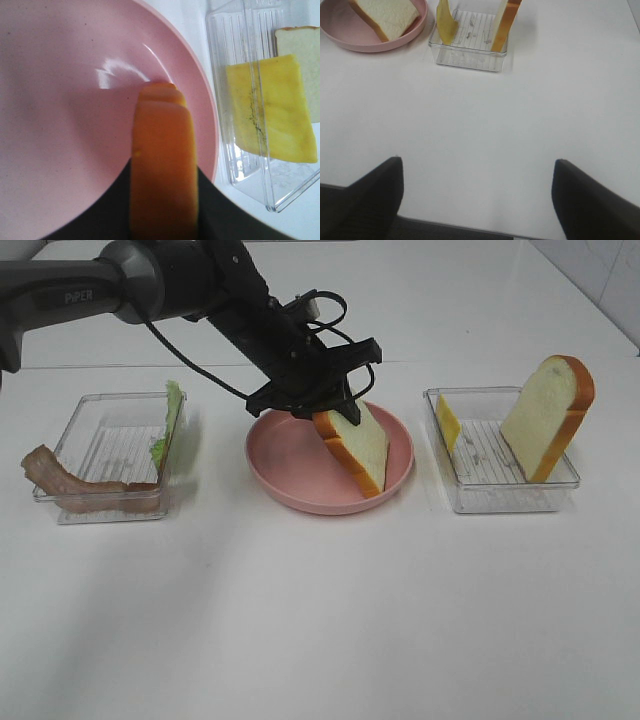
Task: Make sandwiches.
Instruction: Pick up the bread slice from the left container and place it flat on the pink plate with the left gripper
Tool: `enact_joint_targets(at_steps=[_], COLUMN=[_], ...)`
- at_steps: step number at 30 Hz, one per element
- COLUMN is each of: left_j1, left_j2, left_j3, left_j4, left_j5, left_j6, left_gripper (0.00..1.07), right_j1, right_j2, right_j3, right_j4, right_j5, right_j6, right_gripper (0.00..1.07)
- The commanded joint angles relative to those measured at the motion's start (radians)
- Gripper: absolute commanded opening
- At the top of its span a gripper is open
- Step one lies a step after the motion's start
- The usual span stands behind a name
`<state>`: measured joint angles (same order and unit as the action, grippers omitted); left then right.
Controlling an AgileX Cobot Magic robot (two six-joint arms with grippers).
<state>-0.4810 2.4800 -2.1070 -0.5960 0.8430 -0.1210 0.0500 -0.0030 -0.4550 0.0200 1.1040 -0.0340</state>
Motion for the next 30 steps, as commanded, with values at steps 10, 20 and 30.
enact_joint_targets(at_steps=[10,20,30], left_j1=[-0.003,-0.027,-0.081], left_j2=[0.003,0.002,0.002], left_j3=[-0.016,-0.019,-0.180], left_j4=[0.196,0.317,0.526], left_j5=[0.044,0.076,0.179], left_j6=[-0.060,-0.130,-0.207], left_gripper=[0.89,0.90,0.90], right_j1=[-0.004,-0.004,-0.004], right_j2=[-0.036,-0.036,-0.036], right_j3=[0.002,0.002,0.002], right_j4=[0.006,0.006,0.006], right_j5=[-0.002,-0.002,-0.002], right_j6=[-0.009,-0.009,-0.009], right_gripper=[0.80,0.80,0.80])
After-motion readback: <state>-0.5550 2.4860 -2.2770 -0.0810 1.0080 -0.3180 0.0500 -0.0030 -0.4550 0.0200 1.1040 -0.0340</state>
